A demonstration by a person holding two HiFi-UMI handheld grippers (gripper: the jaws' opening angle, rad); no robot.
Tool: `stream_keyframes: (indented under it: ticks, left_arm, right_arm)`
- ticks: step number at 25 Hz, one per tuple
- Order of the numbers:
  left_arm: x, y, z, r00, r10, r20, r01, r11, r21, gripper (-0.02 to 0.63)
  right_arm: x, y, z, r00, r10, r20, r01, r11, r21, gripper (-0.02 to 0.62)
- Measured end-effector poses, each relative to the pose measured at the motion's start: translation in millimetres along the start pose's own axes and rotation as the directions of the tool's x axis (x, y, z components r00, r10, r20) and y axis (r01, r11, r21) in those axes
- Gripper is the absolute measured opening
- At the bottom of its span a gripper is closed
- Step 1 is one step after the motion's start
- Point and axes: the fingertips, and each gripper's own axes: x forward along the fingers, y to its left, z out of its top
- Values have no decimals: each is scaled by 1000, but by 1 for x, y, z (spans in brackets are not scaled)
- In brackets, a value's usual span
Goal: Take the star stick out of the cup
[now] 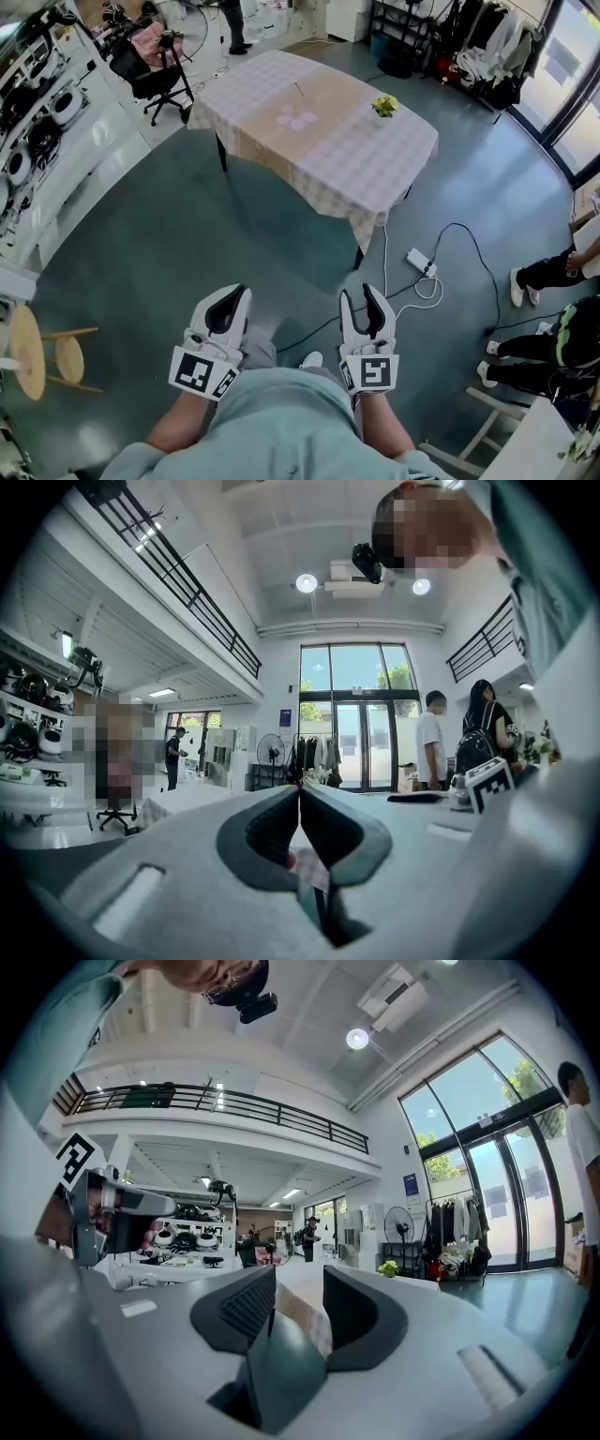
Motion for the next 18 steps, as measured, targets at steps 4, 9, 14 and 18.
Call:
stream_keyframes:
  ticks: [4,9,14,18]
  left_arm:
    - [7,10,-3,1000,-3,-7,2,1000,-26,12]
    - [25,37,-5,999,-46,-4,46,998,-31,14]
    - [39,90,5,997,-73,11,73,997,-9,17]
    - [47,133,9,996,-83,15,83,996,-11,21]
  right_arm:
    - [9,0,-4,1000,-2,-14,2,1000,12,172]
    - [32,-2,-7,998,-59,-21,59,998,18,193]
    - [75,21,-2,996,-83,-17,83,996,10,193]
    - [110,40,7,996,-91,-8,91,996,1,193]
